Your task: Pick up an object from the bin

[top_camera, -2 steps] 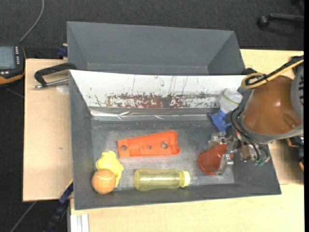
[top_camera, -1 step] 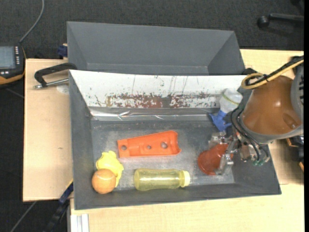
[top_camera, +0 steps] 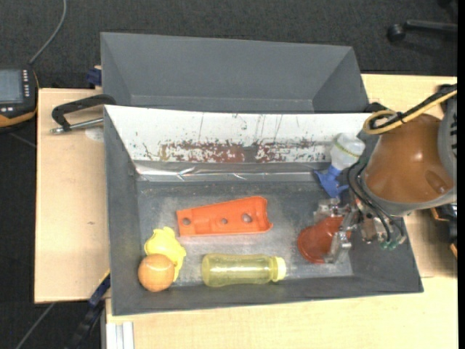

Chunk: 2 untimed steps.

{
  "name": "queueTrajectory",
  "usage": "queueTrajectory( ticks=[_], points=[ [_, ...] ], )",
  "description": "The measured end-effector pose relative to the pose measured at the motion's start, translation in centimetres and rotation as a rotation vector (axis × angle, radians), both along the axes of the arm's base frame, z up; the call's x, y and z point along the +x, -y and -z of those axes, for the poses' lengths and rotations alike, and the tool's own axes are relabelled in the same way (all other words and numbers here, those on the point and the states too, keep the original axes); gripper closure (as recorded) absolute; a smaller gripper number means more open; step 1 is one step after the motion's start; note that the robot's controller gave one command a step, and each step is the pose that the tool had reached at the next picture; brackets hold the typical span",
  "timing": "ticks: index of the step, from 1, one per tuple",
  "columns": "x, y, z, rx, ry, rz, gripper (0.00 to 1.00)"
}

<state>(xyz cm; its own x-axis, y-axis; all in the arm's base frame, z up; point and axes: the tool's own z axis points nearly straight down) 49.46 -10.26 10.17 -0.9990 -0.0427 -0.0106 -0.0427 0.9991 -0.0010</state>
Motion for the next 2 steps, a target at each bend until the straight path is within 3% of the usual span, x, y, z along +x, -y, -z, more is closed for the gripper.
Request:
queueTrajectory(
  ticks=[2],
  points=[
    [0.00, 0.01, 0.00, 0.000, 0.000, 0.000, 1.00]
  ],
)
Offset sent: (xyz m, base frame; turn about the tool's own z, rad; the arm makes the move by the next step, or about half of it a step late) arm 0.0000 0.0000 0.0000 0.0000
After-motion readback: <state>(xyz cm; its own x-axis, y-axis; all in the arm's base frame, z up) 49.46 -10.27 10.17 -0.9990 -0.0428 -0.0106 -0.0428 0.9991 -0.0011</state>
